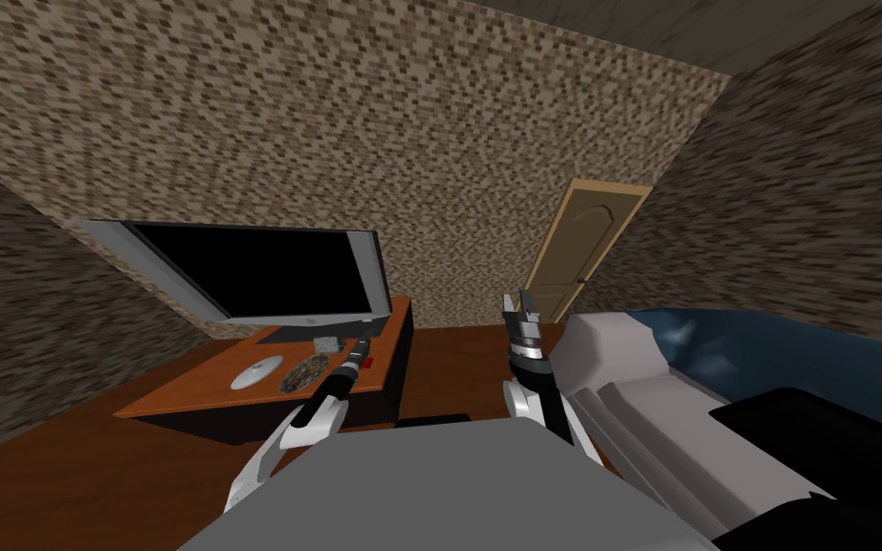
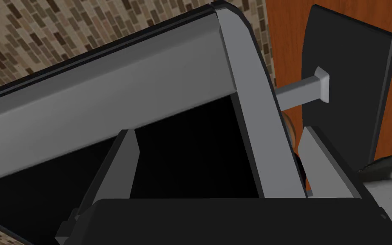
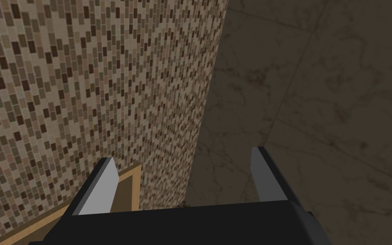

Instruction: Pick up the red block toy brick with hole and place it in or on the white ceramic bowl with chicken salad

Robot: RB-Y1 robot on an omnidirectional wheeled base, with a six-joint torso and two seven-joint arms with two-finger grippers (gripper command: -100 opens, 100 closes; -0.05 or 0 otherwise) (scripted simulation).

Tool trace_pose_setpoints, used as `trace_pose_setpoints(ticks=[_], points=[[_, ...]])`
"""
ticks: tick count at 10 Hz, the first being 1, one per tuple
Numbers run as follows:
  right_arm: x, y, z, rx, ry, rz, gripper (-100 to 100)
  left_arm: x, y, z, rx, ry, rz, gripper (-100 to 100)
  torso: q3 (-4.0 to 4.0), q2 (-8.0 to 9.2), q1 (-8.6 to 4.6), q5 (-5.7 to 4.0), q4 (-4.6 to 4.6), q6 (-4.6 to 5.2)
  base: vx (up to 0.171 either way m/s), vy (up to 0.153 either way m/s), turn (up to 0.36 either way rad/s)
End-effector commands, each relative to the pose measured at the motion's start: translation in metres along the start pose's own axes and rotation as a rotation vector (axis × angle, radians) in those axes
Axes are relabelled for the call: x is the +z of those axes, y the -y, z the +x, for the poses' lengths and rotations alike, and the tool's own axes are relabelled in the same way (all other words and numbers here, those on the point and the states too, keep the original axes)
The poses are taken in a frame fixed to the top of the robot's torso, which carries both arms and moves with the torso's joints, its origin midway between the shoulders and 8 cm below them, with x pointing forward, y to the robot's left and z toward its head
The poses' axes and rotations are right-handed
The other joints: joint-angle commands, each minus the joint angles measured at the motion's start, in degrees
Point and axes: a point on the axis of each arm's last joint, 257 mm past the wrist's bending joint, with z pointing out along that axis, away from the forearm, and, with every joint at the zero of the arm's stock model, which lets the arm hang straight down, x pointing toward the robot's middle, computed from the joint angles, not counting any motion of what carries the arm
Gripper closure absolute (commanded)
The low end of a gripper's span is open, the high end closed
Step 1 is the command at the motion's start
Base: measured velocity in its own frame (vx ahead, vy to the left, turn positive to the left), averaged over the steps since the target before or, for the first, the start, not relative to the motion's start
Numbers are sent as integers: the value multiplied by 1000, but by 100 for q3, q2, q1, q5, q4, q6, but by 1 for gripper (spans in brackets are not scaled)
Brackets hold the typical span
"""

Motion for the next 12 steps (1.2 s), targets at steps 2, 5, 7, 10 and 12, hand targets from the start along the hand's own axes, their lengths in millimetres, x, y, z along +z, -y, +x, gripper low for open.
trace_pose_setpoints(ticks=[2, 5, 7, 10, 12], points=[[0, 0, 0, 0, 0, 0, 0, 6, -36, 0, -1, -21, -107, -100, -3, -6, -4, 0, -1, 1, 39, -73, -6], [0, 0, 0, 0, 0, 0, 0, 8, -82, -1, -3, -48, -238, -100, -1, -2, 5, 1, -1, -1, 32, -61, -10], [0, 0, 0, 0, 0, 0, 0, 5, -111, -1, -5, -63, -326, -100, -3, -5, 6, 1, -1, 0, 43, -51, -13], [0, 0, 0, 0, 0, 0, 0, -3, -145, -2, -8, -80, -434, -100, -5, -9, 12, 3, -2, 0, 41, -34, -10], [0, 0, 0, 0, 0, 0, 0, -9, -168, -5, -13, -92, -512, -100, -4, -7, 13, 3, -1, 0, 39, -33, -14]])
